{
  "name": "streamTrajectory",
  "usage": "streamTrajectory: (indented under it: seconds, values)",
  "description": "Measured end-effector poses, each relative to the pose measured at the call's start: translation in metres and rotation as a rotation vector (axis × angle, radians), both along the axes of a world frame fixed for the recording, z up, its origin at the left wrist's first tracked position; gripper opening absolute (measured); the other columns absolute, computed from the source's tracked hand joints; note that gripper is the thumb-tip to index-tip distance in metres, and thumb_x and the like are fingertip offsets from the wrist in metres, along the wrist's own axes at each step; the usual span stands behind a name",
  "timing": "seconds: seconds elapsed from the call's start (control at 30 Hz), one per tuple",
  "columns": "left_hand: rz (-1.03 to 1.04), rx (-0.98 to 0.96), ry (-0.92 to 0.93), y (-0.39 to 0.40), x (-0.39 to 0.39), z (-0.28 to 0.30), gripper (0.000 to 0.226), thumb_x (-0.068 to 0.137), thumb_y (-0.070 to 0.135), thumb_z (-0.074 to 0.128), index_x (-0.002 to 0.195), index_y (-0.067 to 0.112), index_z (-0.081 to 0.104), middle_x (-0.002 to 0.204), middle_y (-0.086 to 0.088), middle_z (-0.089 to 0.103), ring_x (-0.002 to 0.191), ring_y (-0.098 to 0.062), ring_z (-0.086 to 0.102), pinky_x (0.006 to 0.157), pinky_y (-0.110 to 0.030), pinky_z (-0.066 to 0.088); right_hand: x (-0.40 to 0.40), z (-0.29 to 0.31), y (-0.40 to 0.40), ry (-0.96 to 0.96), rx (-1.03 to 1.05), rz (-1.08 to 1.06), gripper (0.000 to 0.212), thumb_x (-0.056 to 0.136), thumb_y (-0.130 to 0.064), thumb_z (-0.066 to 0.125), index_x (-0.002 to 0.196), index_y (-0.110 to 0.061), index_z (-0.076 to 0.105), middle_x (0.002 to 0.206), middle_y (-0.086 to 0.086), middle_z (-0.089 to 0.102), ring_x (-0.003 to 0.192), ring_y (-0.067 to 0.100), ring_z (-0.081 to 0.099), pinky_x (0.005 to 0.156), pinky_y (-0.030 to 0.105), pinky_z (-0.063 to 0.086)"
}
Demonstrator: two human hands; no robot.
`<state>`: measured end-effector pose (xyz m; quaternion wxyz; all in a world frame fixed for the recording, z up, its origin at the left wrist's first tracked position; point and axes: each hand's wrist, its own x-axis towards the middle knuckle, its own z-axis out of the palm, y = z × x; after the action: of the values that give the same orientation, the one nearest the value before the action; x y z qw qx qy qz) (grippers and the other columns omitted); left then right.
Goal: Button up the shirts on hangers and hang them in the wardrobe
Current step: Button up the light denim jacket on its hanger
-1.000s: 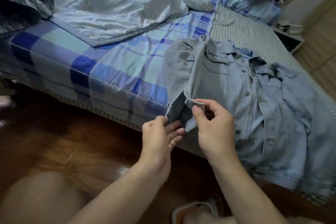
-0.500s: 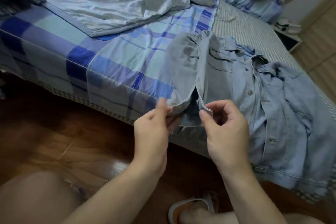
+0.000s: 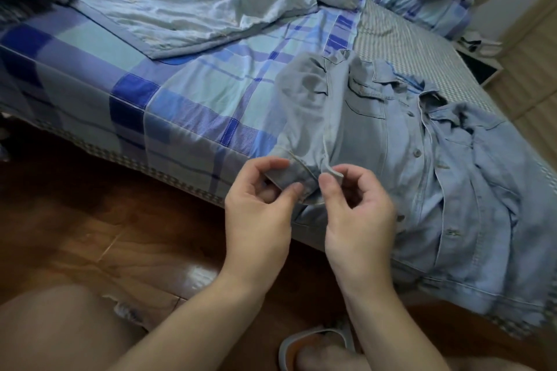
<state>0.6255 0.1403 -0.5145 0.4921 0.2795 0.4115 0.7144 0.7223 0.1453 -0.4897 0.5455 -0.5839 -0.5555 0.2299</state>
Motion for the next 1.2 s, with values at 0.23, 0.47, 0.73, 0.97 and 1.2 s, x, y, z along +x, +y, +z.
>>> streamTrajectory:
  seconds: [0.23, 0.47, 0.73, 0.97, 1.2]
  values:
    - [-0.045, -0.053, -0.157, -0.001, -0.005, -0.003, 0.050, 0.081, -0.027, 0.063, 0.114, 0.010, 0.066, 0.099, -0.011, 0.075, 0.093, -0.015, 0.073, 0.078, -0.021, 0.057, -0.011, -0.004, 0.022, 0.095, -0.298, 0.176, 0.012, 0.093, -0.015, 0.071, 0.082, -0.020, 0.069, 0.070, -0.011, 0.067, 0.065, 0.002, 0.058, 0.063, 0.016, 0.047]
    - [-0.070, -0.170, -0.064, 0.001, -0.019, -0.013, 0.052, 0.080, -0.017, 0.074, 0.120, 0.015, 0.069, 0.096, -0.024, 0.074, 0.083, -0.021, 0.073, 0.076, -0.025, 0.058, 0.000, 0.006, 0.026, 0.360, -0.519, 0.340, 0.012, 0.095, -0.002, 0.063, 0.090, -0.011, 0.069, 0.076, -0.001, 0.069, 0.069, 0.011, 0.060, 0.059, 0.018, 0.049]
    - [-0.051, -0.110, 0.041, -0.003, -0.023, -0.007, 0.031, 0.079, -0.008, 0.080, 0.102, 0.010, 0.072, 0.075, -0.009, 0.075, 0.071, -0.015, 0.072, 0.070, -0.022, 0.057, 0.005, 0.011, 0.029, 0.443, -0.627, 0.413, 0.009, 0.084, -0.011, 0.069, 0.090, -0.005, 0.070, 0.075, 0.005, 0.064, 0.063, 0.010, 0.051, 0.057, 0.018, 0.050]
    - [0.037, -0.073, 0.190, 0.001, -0.021, -0.009, 0.030, 0.080, -0.007, 0.080, 0.091, 0.018, 0.068, 0.073, -0.009, 0.069, 0.069, -0.019, 0.069, 0.073, -0.034, 0.059, 0.012, 0.014, 0.032, 0.406, -0.697, 0.448, 0.021, 0.072, -0.019, 0.072, 0.087, -0.003, 0.070, 0.071, 0.004, 0.057, 0.053, 0.004, 0.045, 0.055, 0.018, 0.050]
    - [0.065, -0.060, 0.372, 0.004, -0.018, -0.015, 0.032, 0.080, 0.003, 0.082, 0.087, 0.030, 0.067, 0.071, -0.001, 0.066, 0.072, -0.029, 0.070, 0.076, -0.051, 0.059, 0.014, 0.015, 0.031, 0.418, -0.703, 0.406, 0.008, 0.081, -0.011, 0.071, 0.087, -0.006, 0.069, 0.075, 0.006, 0.058, 0.054, 0.006, 0.046, 0.053, 0.018, 0.050]
